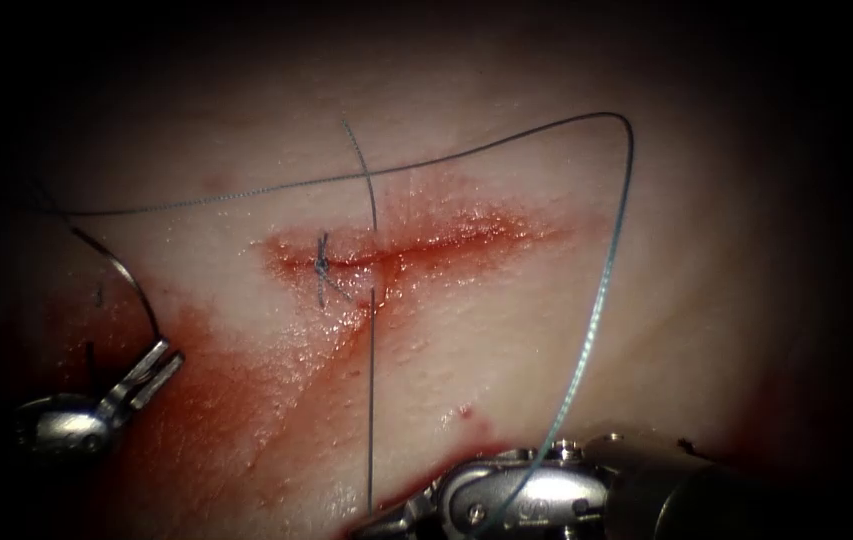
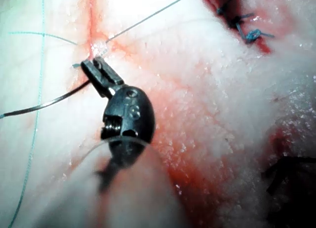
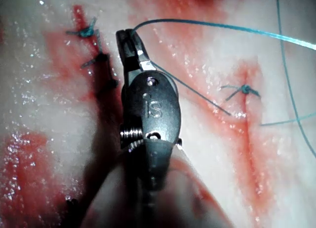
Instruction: Wound Closure
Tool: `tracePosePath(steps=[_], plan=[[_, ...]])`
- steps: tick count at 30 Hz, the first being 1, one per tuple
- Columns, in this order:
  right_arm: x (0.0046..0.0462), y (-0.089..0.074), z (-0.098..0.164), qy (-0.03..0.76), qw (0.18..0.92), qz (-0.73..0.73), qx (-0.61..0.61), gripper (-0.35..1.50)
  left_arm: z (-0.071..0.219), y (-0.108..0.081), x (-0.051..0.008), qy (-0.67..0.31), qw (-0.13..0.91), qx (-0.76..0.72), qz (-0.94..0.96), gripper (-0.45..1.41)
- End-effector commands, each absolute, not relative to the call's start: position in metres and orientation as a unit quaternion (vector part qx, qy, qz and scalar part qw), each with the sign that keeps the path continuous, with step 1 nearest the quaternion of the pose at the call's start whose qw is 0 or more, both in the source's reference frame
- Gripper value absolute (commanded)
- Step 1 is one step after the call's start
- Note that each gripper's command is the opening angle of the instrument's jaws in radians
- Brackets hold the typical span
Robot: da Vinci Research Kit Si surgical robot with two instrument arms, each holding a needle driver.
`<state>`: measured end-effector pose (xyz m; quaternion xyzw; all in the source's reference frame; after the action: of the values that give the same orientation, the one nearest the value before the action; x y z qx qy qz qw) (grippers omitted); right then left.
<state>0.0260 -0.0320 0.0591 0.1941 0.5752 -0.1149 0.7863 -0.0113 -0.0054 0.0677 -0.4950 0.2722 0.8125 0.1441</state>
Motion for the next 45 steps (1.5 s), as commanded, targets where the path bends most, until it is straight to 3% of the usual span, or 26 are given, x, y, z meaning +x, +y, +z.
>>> tracePosePath(steps=[1,3,5,19,33,38,41,43,45], plan=[[0.0271,-0.032,0.059,0.573,0.788,-0.099,0.205,0.49,0.068,-0.003,-0.0121,0.273,0.138,-0.494,0.814,-0.45],[0.027,-0.031,0.059,0.581,0.782,-0.065,0.214,1.41,0.067,0.002,-0.0127,0.291,0.124,-0.493,0.811,-0.45],[0.0269,-0.031,0.059,0.586,0.783,-0.054,0.202,1.46,0.066,0.004,-0.0129,0.3,0.122,-0.495,0.806,-0.45],[0.0216,-0.027,0.055,0.584,0.797,-0.019,0.155,1.48,0.059,0.014,-0.0171,0.342,0.034,-0.53,0.775,-0.45],[0.0145,-0.025,0.055,0.525,0.847,0.04,0.079,1.48,0.061,0.023,-0.027,0.313,-0.036,-0.633,0.707,-0.45],[0.0098,-0.024,0.055,0.467,0.879,0.094,0.021,1.45,0.065,0.02,-0.03,0.284,-0.064,-0.636,0.715,-0.45],[0.0062,-0.024,0.054,0.4,0.904,0.146,-0.04,1.45,0.069,0.018,-0.0311,0.256,-0.065,-0.633,0.728,-0.45],[0.0032,-0.024,0.054,0.311,0.936,0.156,-0.061,1.43,0.072,0.018,-0.0319,0.233,-0.063,-0.625,0.743,-0.45],[0.002,-0.024,0.053,0.288,0.943,0.157,-0.064,1.43,0.074,0.018,-0.0317,0.22,-0.062,-0.619,0.751,-0.45]])
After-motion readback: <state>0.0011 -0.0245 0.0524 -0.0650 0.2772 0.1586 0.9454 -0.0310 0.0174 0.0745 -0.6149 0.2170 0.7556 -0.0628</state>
